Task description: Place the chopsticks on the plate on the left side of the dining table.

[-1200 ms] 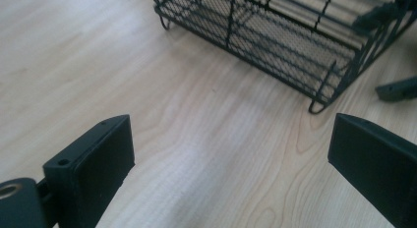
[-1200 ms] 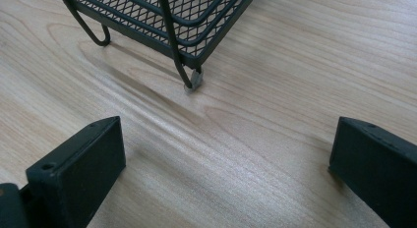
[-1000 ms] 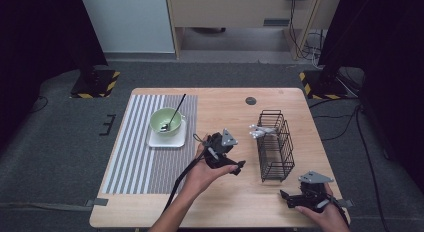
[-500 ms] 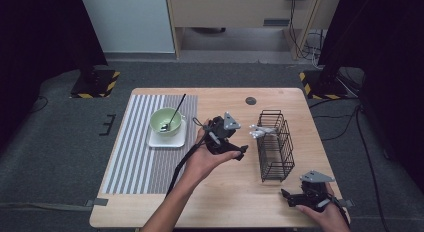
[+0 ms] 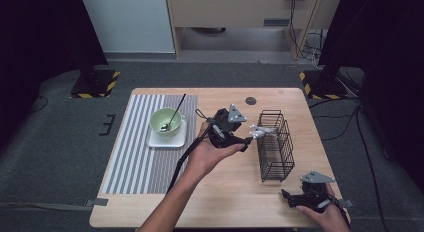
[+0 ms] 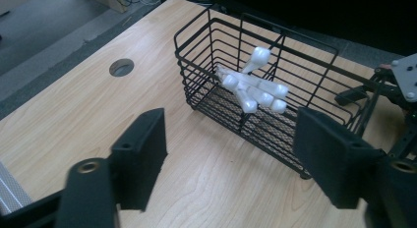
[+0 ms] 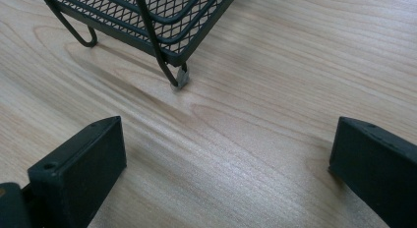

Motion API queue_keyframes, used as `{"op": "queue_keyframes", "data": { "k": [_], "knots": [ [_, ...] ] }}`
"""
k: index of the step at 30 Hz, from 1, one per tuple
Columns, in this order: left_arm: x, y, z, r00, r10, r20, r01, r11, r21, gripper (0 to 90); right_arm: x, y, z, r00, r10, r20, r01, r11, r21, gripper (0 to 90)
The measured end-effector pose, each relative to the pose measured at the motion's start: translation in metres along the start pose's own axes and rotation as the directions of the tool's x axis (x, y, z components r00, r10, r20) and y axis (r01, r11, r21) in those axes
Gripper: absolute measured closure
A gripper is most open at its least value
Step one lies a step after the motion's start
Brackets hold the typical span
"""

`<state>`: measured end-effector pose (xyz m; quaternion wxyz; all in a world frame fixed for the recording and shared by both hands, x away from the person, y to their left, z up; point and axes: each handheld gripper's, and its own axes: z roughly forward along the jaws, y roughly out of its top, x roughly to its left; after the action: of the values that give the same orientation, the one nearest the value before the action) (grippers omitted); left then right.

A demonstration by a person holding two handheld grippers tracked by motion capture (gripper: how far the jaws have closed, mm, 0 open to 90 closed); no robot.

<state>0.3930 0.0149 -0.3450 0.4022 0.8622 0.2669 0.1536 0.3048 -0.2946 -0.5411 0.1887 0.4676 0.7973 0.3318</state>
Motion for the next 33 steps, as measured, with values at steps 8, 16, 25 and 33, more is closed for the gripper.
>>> {"op": "queue_keyframes", "data": {
  "k": [8,16,25,33],
  "knots": [
    [0.001,0.012,-0.003,0.9997,0.003,0.022,-0.002,0.9998,-0.019,51.3,0.0,-0.001,-0.001,1.0,0.002,-0.001,-0.002,1.0,0.001,0.6],
    [-0.002,0.027,-0.002,0.9982,0.047,0.037,-0.047,0.9988,-0.016,57.5,0.0,-0.001,-0.001,1.0,-0.002,0.0,0.002,1.0,-0.001,0.5],
    [-0.006,0.04,0.011,0.9952,0.088,0.043,-0.089,0.9959,0.018,66.0,0.0,-0.001,-0.001,1.0,-0.005,0.0,0.005,1.0,-0.002,0.5],
    [-0.007,0.04,0.031,0.9943,0.097,0.046,-0.099,0.9932,0.06,71.5,0.0,-0.001,-0.001,1.0,-0.004,-0.001,0.004,1.0,-0.001,0.6]
  ]
}}
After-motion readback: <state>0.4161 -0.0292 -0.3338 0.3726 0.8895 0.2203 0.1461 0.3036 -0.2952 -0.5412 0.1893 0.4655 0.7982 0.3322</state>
